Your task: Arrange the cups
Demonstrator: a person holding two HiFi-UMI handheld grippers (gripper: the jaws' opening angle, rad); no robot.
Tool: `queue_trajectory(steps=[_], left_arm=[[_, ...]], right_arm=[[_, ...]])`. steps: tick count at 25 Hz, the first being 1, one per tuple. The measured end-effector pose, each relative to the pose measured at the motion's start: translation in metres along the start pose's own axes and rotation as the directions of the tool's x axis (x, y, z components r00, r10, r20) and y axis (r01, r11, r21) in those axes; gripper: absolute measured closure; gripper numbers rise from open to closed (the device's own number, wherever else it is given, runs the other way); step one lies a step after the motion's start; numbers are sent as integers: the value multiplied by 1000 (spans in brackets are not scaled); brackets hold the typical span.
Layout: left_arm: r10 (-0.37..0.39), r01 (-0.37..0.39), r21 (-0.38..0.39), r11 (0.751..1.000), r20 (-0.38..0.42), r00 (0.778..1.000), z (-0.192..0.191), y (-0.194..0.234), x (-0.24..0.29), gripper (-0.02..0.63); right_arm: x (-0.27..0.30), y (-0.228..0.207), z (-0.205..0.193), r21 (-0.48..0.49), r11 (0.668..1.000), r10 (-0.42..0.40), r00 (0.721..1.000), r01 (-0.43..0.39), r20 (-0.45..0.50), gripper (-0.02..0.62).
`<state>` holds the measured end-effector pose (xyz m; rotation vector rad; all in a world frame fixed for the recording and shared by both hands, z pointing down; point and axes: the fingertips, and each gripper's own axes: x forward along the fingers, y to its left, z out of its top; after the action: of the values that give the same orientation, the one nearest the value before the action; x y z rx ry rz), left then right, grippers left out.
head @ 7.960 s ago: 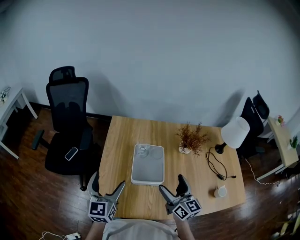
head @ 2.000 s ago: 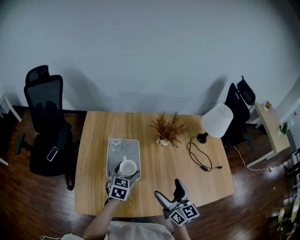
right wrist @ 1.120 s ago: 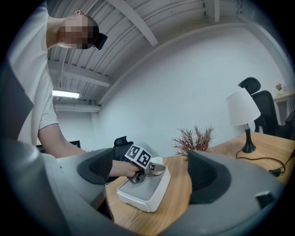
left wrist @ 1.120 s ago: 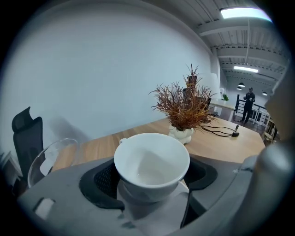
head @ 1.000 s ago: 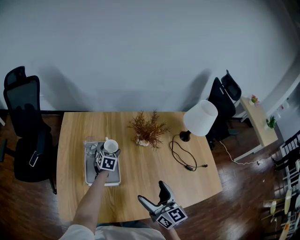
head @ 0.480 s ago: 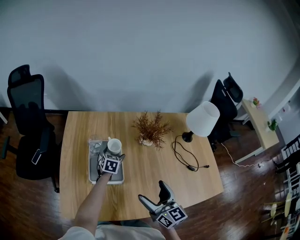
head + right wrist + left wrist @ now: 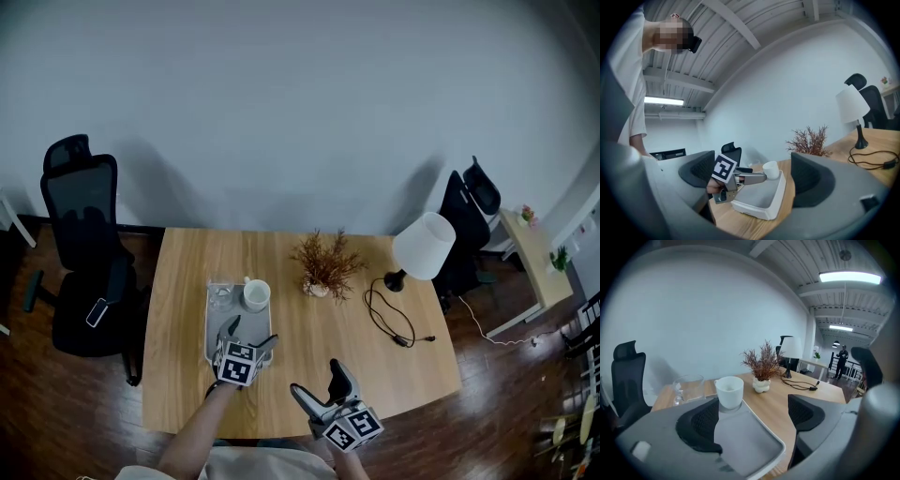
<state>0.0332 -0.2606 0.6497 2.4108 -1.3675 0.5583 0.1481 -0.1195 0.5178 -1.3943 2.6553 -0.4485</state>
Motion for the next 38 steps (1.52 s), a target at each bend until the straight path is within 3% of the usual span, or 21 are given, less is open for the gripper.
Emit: queue_trajectory(steps=[9,15,21,25,34,38], left_arm=[[12,6,-86,996,209,978,32,7,-118,143],[124,-104,-80,991,315,941,41,41,-191,143],[232,-192,-145,971,358,905,27,76,-243,143],[292,-251,-154,956,387,875,23,91,-269,143],[312,-274,-152,950,398,863,24,102,-277,143],[297,-259,-147,955,406,865,28,100,-272,143]], right_arm=[[18,21,-5,17,1000,7,1000,-7,17,92],[41,42,-7,1,999,36,999,-36,15,92],[59,62,-5,-55,998,44,999,-43,14,92],[65,64,-2,-88,996,0,1000,3,28,92],[69,69,1,-109,994,-28,999,32,39,92],[71,76,1,-132,991,3,999,1,32,94]])
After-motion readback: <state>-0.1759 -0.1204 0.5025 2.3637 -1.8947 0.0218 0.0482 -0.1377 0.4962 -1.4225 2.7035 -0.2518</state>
